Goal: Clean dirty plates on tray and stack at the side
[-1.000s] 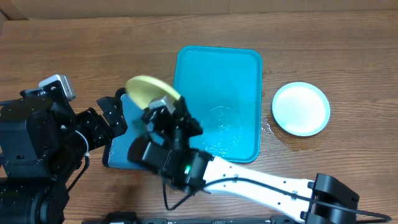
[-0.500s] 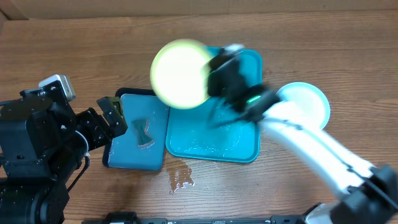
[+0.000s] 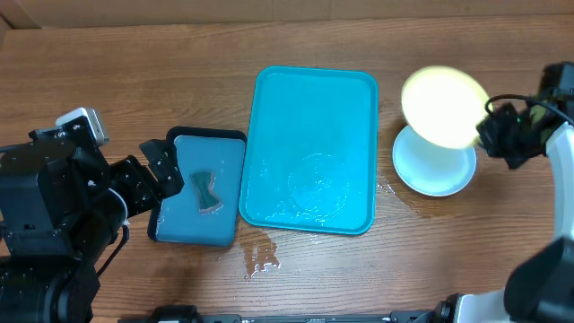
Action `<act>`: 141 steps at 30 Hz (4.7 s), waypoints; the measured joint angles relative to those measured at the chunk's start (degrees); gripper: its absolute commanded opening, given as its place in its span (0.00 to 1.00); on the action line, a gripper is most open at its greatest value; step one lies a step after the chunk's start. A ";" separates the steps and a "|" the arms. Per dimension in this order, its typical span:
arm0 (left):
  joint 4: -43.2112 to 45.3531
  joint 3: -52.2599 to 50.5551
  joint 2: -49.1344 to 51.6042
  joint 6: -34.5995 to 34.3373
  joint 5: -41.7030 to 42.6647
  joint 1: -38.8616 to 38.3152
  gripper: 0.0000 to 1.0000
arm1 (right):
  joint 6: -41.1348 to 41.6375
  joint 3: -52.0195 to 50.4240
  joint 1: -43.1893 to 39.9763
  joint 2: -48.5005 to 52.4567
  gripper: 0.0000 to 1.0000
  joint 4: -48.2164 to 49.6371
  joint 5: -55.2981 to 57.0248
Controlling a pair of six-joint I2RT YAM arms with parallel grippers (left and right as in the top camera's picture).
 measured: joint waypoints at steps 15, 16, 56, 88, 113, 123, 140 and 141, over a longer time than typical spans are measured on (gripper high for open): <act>0.00 0.00 0.00 0.00 0.00 -0.02 1.00 | -5.49 -8.11 -1.42 3.43 0.45 -3.21 -1.40; 0.00 0.00 0.00 0.00 0.00 -0.02 1.00 | -6.54 -8.11 -1.18 1.38 0.46 -3.67 -2.67; -0.02 0.00 0.00 0.00 0.00 -0.02 1.00 | -26.62 -34.21 26.12 -63.01 1.00 33.66 -5.25; -0.13 0.00 0.00 0.00 0.02 0.00 1.00 | -26.77 -77.50 23.12 -94.01 1.00 61.44 -3.19; 16.06 -12.72 -9.33 1.53 -2.56 -0.07 1.00 | -26.73 -77.50 23.12 -94.01 1.00 61.18 -3.02; 58.75 -57.66 -34.91 4.07 3.45 -0.07 1.00 | -26.77 -77.50 23.12 -94.01 0.99 61.16 -2.99; 70.99 -88.37 -57.83 9.18 5.09 -1.68 1.00 | -26.77 -77.50 23.12 -94.01 1.00 61.13 -2.99; 72.59 -89.88 -57.90 9.35 4.87 -1.92 1.00 | -26.75 -77.50 23.12 -94.01 1.00 61.16 -2.99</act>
